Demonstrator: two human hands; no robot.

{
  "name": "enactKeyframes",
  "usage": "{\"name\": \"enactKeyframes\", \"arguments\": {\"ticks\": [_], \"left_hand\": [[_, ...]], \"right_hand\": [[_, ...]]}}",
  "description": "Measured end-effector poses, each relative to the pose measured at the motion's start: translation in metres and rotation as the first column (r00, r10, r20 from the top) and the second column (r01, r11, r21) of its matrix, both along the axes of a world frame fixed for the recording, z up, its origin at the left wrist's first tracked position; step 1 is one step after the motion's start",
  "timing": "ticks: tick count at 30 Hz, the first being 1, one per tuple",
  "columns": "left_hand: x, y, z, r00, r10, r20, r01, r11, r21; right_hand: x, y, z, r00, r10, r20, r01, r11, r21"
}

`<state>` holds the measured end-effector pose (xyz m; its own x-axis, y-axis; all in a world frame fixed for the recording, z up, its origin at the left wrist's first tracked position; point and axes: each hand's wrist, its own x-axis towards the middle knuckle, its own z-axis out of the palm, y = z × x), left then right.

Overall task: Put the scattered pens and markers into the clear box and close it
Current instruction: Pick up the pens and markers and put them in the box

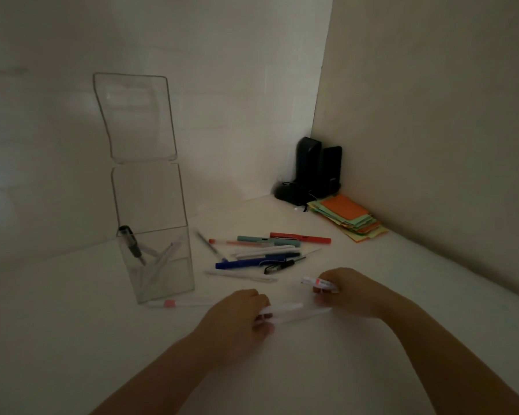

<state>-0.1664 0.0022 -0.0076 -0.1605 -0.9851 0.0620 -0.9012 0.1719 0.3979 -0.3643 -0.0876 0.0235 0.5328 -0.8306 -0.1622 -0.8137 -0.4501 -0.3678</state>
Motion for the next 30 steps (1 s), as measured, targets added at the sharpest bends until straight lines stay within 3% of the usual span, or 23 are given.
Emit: {"name": "enactKeyframes", "arguments": {"ticks": [2,4,7,11,19,25,26,29,30], "left_hand": [[0.009,0.004,0.007,0.995,0.004,-0.101,-0.005,1.000,-0.012],[0.017,0.010,0.019,0.975,0.034,-0.219,-0.045,0.998,-0.044],[0.021,0.014,0.033,0.883,0.100,-0.459,-0.174,0.977,-0.121],[0.018,0.015,0.048,0.576,0.128,-0.807,-0.318,0.945,-0.077],[0.032,0.033,0.058,0.112,0.137,-0.984,-0.207,0.972,0.111],[0.048,0.038,0.053,0.113,0.187,-0.976,-0.255,0.955,0.153],[0.048,0.039,0.051,0.132,0.194,-0.972,-0.227,0.960,0.161],[0.042,0.044,0.046,0.299,0.121,-0.946,-0.113,0.989,0.091],[0.041,0.044,0.046,0.312,0.112,-0.944,-0.129,0.989,0.074]], "right_hand": [[-0.005,0.001,0.004,0.977,-0.092,0.193,0.083,0.995,0.053],[-0.006,0.007,0.010,0.887,-0.194,0.419,0.107,0.969,0.222],[0.007,0.023,0.017,0.798,-0.217,0.563,-0.038,0.913,0.406],[0.042,0.047,0.017,0.837,-0.124,0.532,-0.138,0.894,0.426],[0.078,0.073,0.015,0.626,-0.287,0.725,-0.341,0.736,0.585],[0.091,0.078,0.017,0.620,-0.322,0.715,-0.351,0.702,0.620],[0.095,0.079,0.017,0.622,-0.328,0.711,-0.337,0.707,0.621],[0.107,0.079,0.013,0.624,-0.322,0.712,-0.325,0.722,0.611],[0.110,0.079,0.012,0.614,-0.335,0.715,-0.326,0.717,0.616]]}}
